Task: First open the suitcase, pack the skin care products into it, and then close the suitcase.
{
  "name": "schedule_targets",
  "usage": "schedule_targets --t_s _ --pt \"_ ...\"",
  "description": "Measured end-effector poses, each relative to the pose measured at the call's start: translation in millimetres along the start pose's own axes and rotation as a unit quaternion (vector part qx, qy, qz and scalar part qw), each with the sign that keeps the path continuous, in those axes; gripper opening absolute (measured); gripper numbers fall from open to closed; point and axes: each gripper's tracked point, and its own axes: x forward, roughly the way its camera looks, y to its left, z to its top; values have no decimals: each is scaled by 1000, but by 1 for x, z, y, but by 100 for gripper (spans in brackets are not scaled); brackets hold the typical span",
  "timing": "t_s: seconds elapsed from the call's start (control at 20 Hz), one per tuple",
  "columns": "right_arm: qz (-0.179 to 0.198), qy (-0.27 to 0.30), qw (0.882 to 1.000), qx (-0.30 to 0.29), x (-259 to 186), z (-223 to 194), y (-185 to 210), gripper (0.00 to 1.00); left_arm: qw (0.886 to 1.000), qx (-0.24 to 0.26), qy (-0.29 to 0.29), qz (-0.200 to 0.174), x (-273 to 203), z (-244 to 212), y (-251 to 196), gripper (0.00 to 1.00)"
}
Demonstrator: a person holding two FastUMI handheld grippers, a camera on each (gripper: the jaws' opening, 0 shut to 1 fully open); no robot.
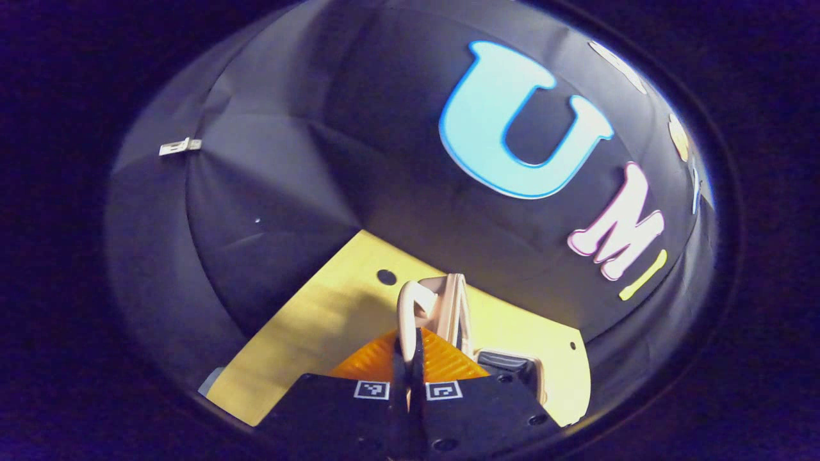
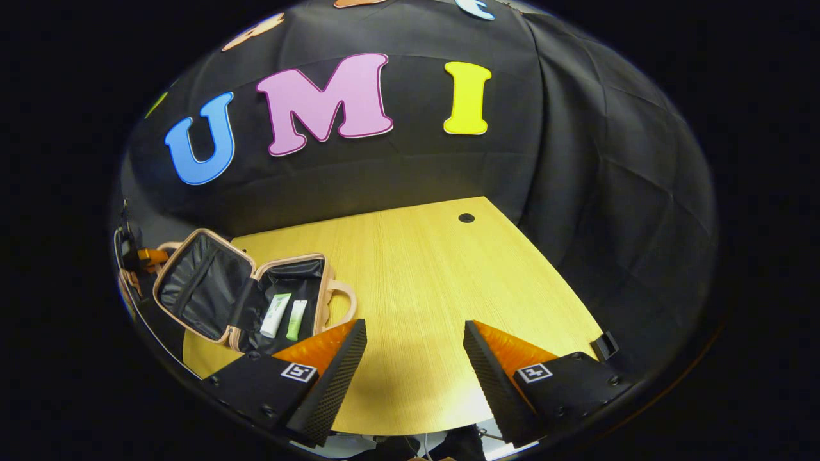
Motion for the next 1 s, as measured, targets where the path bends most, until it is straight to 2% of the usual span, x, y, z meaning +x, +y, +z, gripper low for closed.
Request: schedule_targets --t_s 0.1,0.3,0.45,0.6,0.7,0.8,1.0 --pt "11 -3 1000 -2 7 5 -8 97 999 32 -4 -24 -5 -4 -52 6" --pt "31 -10 999 -3 17 19 -34 97 996 42 3 -76 -7 -36 -156 6" --pt "48 -14 999 -3 24 24 -53 97 993 52 24 -106 -4 -92 -215 6" --pt "71 -2 997 10 30 20 -69 97 989 34 67 -126 24 -166 -265 6" --pt "81 5 997 10 33 17 -83 96 987 34 106 -118 42 -215 -282 7" --pt "91 9 996 5 35 13 -98 96 986 58 128 -85 63 -259 -286 6" --pt "109 25 994 4 46 7 -122 98 982 108 154 -17 79 -307 -279 7"
